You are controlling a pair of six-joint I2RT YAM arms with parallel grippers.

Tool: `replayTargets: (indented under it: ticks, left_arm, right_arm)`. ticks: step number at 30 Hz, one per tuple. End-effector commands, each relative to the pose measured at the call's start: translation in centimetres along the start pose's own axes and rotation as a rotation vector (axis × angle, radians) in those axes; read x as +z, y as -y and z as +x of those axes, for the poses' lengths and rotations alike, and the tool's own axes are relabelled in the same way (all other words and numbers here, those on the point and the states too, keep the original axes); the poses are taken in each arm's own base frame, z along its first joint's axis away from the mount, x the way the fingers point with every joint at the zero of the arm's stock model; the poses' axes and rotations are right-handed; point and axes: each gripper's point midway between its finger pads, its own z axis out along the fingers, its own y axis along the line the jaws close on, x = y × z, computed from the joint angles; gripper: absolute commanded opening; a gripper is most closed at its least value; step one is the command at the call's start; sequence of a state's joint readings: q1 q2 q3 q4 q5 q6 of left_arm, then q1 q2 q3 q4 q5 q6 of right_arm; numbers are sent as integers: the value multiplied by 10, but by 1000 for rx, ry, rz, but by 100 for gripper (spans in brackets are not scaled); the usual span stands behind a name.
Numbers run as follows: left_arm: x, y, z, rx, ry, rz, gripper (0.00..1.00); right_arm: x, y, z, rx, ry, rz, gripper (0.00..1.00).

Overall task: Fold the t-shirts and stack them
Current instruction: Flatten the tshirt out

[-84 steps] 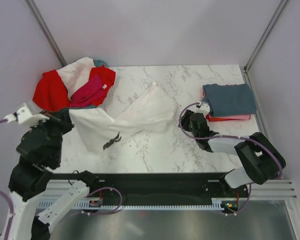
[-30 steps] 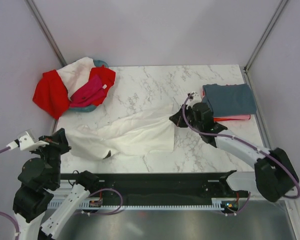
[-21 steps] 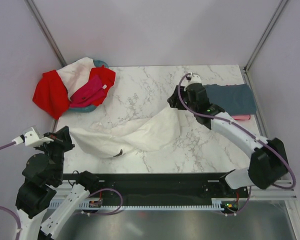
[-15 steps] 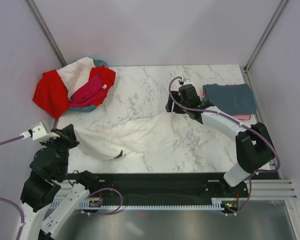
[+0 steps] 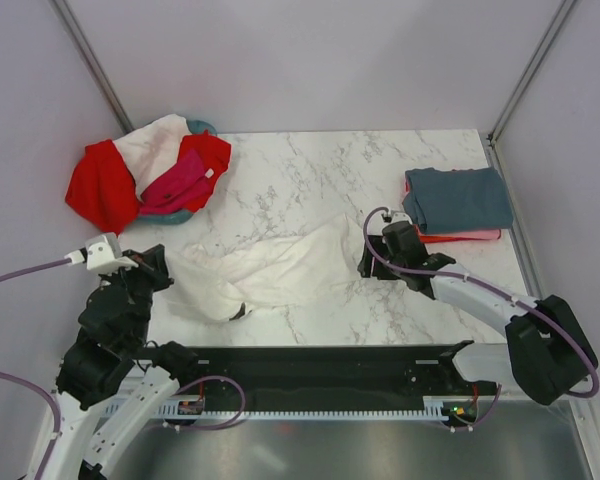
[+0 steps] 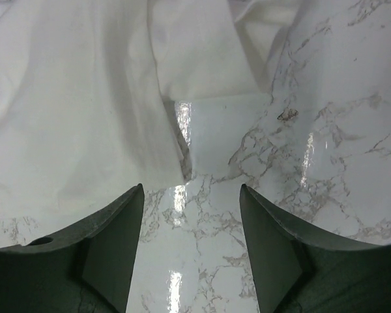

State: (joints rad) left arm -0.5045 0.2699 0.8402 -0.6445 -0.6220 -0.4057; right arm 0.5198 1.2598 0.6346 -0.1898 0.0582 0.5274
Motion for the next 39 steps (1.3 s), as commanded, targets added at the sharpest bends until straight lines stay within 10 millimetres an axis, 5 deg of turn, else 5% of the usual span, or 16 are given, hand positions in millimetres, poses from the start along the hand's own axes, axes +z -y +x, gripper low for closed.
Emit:
replayTargets:
  ticks: [1, 13, 18, 25, 31, 35, 39]
  left_arm:
    - [9, 14, 4, 14, -9, 45, 2]
    - [17, 20, 20, 52, -59, 68, 2]
    - [15, 17, 19, 51, -49, 59, 2]
    - [13, 15, 15, 41, -31, 56, 2]
    - [13, 15, 14, 41, -25, 54, 2]
    - [13, 14, 13, 41, -21, 50, 2]
    - [12, 12, 13, 43, -20, 46, 2]
  right_arm:
    - [10, -11, -3, 10, 21, -55, 69]
    - [48, -30, 8, 8, -46, -152, 63]
    - [46, -28, 17, 11, -65, -166, 31]
    - [3, -31, 11, 16, -39, -190, 0]
    - [-40, -24, -13, 25, 38, -131, 6]
    - [-44, -28, -27, 38, 56, -119, 53]
    - [-25, -34, -27, 24, -9, -107, 66]
